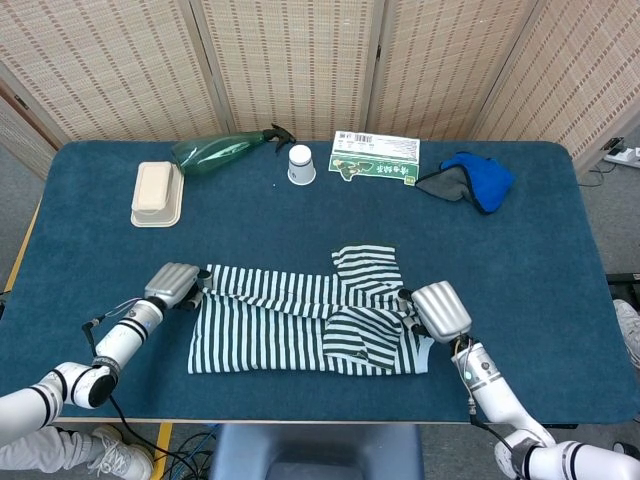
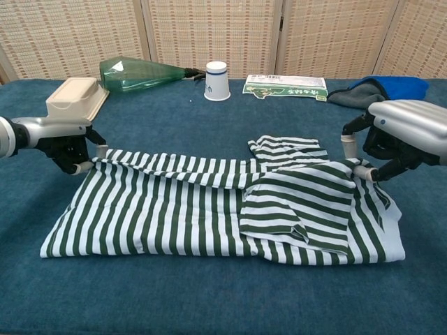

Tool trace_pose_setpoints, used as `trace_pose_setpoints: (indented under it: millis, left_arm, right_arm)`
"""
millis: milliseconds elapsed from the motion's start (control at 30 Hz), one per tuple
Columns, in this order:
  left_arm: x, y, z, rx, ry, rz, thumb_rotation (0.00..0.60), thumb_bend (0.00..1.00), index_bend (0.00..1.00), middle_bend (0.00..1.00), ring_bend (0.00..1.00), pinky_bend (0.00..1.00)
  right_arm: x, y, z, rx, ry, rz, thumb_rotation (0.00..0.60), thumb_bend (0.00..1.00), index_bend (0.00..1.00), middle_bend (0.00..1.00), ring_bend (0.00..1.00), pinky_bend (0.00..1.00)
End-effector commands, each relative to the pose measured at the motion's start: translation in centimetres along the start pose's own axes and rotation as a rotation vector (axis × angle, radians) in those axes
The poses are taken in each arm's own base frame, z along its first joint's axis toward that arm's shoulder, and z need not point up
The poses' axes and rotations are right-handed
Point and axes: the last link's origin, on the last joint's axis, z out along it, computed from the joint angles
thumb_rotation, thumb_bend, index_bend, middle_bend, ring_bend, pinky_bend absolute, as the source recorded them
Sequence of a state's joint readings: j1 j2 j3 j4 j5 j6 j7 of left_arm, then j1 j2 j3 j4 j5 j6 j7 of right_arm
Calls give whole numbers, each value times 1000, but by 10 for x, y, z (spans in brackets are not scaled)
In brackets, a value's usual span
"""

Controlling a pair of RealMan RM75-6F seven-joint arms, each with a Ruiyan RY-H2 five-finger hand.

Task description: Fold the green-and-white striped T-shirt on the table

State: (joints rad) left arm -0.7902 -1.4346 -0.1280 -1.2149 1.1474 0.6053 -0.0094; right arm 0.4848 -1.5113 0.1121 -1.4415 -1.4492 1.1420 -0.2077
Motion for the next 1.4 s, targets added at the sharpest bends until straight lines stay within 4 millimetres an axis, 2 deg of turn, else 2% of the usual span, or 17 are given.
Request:
trace_pose_setpoints:
  millis: [33, 667, 867, 967, 1133, 1400]
  left_arm:
    - [0, 0, 2, 5, -2, -1, 600, 567, 519, 947, 865, 1000]
    - [1, -3, 20, 50, -28, 3, 600, 568, 512, 945, 865, 1000]
    - [2, -2, 24, 61, -32, 6, 600, 568, 476, 941, 863, 1000]
    - [2, -3, 26, 71, -38, 6, 600, 566, 421, 937, 861, 1000]
    - [2, -4, 27, 86, -40, 4, 600, 556, 186, 928, 861, 1000]
    - [2, -3, 31, 103, -9, 2, 600, 545, 120, 928, 861, 1000]
  right_arm:
    - [-1, 1, 3, -6, 2, 0, 600, 616, 786, 1000, 1000, 1000]
    - [-14, 9, 15, -46, -23, -20, 600, 616, 786, 1000, 1000, 1000]
    - [-15, 11, 16, -58, -26, -21, 600, 616, 786, 1000, 1000, 1000]
    - [-16, 11, 17, -62, -26, -23, 600, 616, 786, 1000, 1000, 1000]
    - [-17, 13, 18, -74, -29, -24, 600, 605, 730, 1000, 1000, 1000]
    - [-20, 18, 20, -109, -36, -28, 600, 594, 654, 1000, 1000, 1000]
